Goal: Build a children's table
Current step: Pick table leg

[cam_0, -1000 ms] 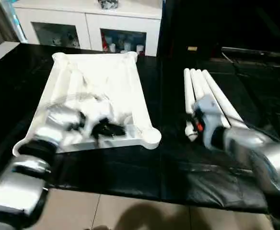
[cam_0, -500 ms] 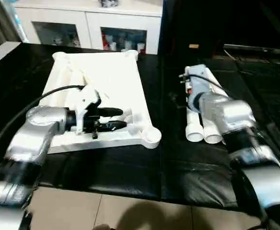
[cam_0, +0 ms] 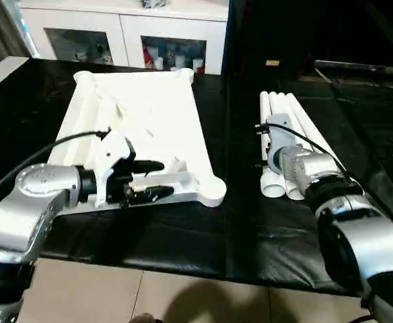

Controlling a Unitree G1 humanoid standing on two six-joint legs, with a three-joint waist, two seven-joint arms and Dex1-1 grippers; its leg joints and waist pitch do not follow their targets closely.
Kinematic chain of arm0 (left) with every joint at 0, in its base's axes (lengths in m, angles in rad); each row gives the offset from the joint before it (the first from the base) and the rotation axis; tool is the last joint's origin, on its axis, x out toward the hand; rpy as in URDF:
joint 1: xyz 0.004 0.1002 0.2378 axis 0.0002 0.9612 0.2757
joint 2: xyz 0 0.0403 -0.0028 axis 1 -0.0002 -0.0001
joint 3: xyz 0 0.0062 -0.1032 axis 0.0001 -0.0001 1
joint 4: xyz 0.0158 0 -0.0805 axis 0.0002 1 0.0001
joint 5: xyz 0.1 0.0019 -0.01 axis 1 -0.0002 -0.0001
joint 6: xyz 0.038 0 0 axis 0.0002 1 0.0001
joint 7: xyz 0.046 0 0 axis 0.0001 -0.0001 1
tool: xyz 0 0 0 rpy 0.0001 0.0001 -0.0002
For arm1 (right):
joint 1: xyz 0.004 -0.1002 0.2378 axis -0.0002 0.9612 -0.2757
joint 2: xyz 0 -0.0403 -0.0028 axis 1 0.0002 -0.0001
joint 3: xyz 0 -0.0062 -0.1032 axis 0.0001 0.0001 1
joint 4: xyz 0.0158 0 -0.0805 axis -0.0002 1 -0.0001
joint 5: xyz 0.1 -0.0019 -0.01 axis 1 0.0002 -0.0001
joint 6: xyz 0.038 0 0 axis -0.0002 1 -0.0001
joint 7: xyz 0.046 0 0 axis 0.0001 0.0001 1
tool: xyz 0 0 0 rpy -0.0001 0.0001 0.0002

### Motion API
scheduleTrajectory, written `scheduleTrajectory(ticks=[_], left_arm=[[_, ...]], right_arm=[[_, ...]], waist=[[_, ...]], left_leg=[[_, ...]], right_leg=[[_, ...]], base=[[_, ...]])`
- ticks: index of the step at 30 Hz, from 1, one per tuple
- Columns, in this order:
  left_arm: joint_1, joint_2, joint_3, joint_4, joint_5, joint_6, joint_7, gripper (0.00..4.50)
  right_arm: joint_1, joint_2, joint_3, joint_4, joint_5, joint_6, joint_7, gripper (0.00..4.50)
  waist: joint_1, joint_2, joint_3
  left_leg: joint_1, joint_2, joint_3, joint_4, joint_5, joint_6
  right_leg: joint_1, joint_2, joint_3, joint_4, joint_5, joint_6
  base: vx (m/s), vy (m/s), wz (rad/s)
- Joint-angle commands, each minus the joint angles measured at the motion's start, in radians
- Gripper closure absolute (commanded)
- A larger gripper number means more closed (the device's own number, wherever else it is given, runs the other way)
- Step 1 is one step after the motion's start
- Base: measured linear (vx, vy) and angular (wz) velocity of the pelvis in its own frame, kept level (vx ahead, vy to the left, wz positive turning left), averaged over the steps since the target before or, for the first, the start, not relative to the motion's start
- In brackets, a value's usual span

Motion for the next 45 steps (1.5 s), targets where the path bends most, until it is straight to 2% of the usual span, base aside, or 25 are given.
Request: scheduleTrajectory(ticks=[1, 8, 12, 15, 19, 21, 26, 28, 30, 33, 34, 37, 41, 45], left_arm=[[0.005, 0.016, -0.002, -0.025, -0.014, 0.018, 0.009, 1.33], [0.010, 0.025, -0.007, -0.040, -0.017, 0.030, 0.012, 1.33], [0.013, 0.034, -0.016, -0.049, -0.019, 0.037, 0.013, 1.27], [0.009, 0.042, -0.019, -0.049, -0.022, 0.040, 0.006, 1.27], [0.005, 0.047, -0.021, -0.046, -0.024, 0.040, 0.001, 1.27], [-0.008, 0.060, -0.032, -0.036, -0.022, 0.033, -0.008, 1.27], [-0.017, 0.066, -0.038, -0.031, -0.024, 0.029, -0.015, 1.27], [-0.018, 0.068, -0.040, -0.031, -0.025, 0.029, -0.017, 1.27], [-0.019, 0.072, -0.044, -0.038, -0.031, 0.034, -0.023, 1.27], [-0.016, 0.079, -0.047, -0.045, -0.039, 0.037, -0.026, 1.27], [-0.015, 0.081, -0.048, -0.047, -0.041, 0.038, -0.027, 1.27], [-0.016, 0.082, -0.051, -0.046, -0.040, 0.036, -0.026, 1.27], [-0.023, 0.073, -0.053, -0.038, -0.036, 0.031, -0.023, 1.27], [-0.034, 0.061, -0.064, -0.023, -0.030, 0.020, -0.004, 1.27]], right_arm=[[-0.022, 0.002, -0.019, 0.023, -0.006, -0.004, 0.011, 0.00], [-0.036, 0.002, -0.037, 0.059, -0.002, 0.014, 0.049, 0.00], [-0.047, -0.004, -0.049, 0.091, 0.000, 0.061, 0.085, 0.37], [-0.059, -0.012, -0.048, 0.103, -0.008, 0.110, 0.111, 0.71], [-0.070, -0.017, -0.041, 0.110, -0.020, 0.138, 0.135, 0.91], [-0.095, -0.032, -0.027, 0.124, -0.046, 0.167, 0.153, 1.15], [-0.105, -0.040, -0.031, 0.127, -0.049, 0.178, 0.162, 1.58], [-0.107, -0.040, -0.035, 0.128, -0.048, 0.183, 0.167, 1.68], [-0.110, -0.042, -0.041, 0.129, -0.058, 0.190, 0.182, 2.00], [-0.111, -0.039, -0.051, 0.129, -0.055, 0.198, 0.190, 2.11], [-0.110, -0.039, -0.053, 0.130, -0.054, 0.200, 0.192, 2.33], [-0.108, -0.039, -0.060, 0.130, -0.051, 0.200, 0.194, 2.53], [-0.108, -0.042, -0.093, 0.129, -0.027, 0.192, 0.181, 2.63], [-0.122, -0.046, -0.158, 0.117, 0.020, 0.155, 0.190, 2.64]], waist=[[-0.003, 0.010, -0.073], [-0.002, 0.010, -0.077], [0.000, 0.005, -0.076], [0.002, 0.008, -0.076], [0.002, 0.010, -0.075], [0.003, 0.012, -0.075], [0.004, 0.012, -0.077], [0.004, 0.011, -0.076], [0.004, 0.008, -0.075], [0.005, 0.009, -0.075], [0.005, 0.009, -0.075], [0.005, 0.008, -0.075], [0.005, 0.007, -0.076], [0.005, 0.007, -0.077]], left_leg=[[0.017, 0.019, 0.003, -0.058, -0.115, -0.040], [0.014, 0.017, 0.002, -0.055, -0.084, -0.026], [0.013, 0.018, 0.004, -0.055, -0.083, -0.019], [0.014, 0.019, 0.004, -0.055, -0.086, -0.020], [0.014, 0.020, 0.004, -0.055, -0.096, -0.026], [0.014, 0.020, 0.003, -0.055, -0.095, -0.029], [0.014, 0.019, 0.004, -0.053, -0.086, -0.030], [0.013, 0.020, 0.004, -0.054, -0.091, -0.030], [0.013, 0.020, 0.004, -0.054, -0.095, -0.029], [0.013, 0.020, 0.004, -0.054, -0.095, -0.031], [0.013, 0.021, 0.004, -0.055, -0.097, -0.031], [0.014, 0.021, 0.004, -0.054, -0.091, -0.029], [0.013, 0.021, 0.005, -0.054, -0.087, -0.028], [0.013, 0.021, 0.005, -0.052, -0.079, -0.023]], right_leg=[[0.052, -0.053, 0.028, -0.056, 0.064, -0.235], [0.054, -0.050, 0.026, -0.051, 0.110, -0.242], [0.054, -0.050, 0.025, -0.051, 0.101, -0.249], [0.054, -0.050, 0.024, -0.051, 0.085, -0.250], [0.052, -0.051, 0.024, -0.053, 0.072, -0.253], [0.052, -0.051, 0.024, -0.052, 0.071, -0.256], [0.052, -0.051, 0.024, -0.050, 0.091, -0.258], [0.052, -0.051, 0.023, -0.051, 0.083, -0.259], [0.052, -0.053, 0.024, -0.052, 0.070, -0.261], [0.051, -0.053, 0.024, -0.052, 0.063, -0.260], [0.051, -0.053, 0.023, -0.052, 0.063, -0.259], [0.051, -0.052, 0.024, -0.051, 0.071, -0.260], [0.052, -0.053, 0.024, -0.051, 0.068, -0.258], [0.052, -0.053, 0.024, -0.050, 0.090, -0.260]], base=[[0.000, 0.000, 0.00], [0.000, 0.000, 0.00], [0.000, 0.000, 0.00], [0.000, 0.000, 0.00], [0.000, 0.000, 0.00], [0.000, 0.000, 0.00], [0.000, 0.000, 0.00], [0.000, 0.000, 0.00], [0.000, 0.000, 0.00], [0.000, 0.000, 0.00], [0.000, 0.000, 0.00], [0.000, 0.000, 0.00], [0.000, 0.000, 0.00], [0.000, 0.000, 0.00]])
